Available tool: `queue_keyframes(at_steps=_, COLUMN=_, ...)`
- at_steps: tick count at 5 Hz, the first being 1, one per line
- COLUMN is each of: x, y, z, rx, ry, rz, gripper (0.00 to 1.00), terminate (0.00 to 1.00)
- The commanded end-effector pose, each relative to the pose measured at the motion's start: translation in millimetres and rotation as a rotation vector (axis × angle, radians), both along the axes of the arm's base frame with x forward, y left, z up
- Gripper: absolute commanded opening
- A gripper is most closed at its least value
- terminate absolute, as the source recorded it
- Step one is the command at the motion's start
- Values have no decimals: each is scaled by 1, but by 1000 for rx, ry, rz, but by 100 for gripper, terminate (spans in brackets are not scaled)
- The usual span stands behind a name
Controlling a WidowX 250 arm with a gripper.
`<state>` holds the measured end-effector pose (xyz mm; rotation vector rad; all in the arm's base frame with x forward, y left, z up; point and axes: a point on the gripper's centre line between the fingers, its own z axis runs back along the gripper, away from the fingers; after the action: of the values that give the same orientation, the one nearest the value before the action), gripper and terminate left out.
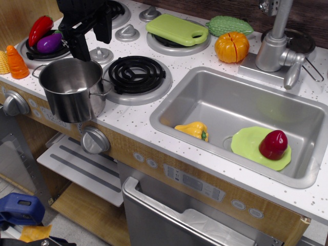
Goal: Put pot on stove which is near stove
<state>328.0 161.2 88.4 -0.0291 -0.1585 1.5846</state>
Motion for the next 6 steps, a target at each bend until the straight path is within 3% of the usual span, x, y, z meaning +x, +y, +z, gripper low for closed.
queue_keyframes(at_steps=1, x=0, y=0, z=0, rx=0, ry=0, rz=0, gripper=100, terminate=0)
queue_keyframes(at_steps=5, x=-11, y=5, z=-27, rx=-69, ry=-83, rz=7, gripper=100, terminate=0)
queue_keyframes(at_steps=6, x=-13, y=6, z=-31, rx=-78, ry=-103, rz=25, gripper=0, terminate=0)
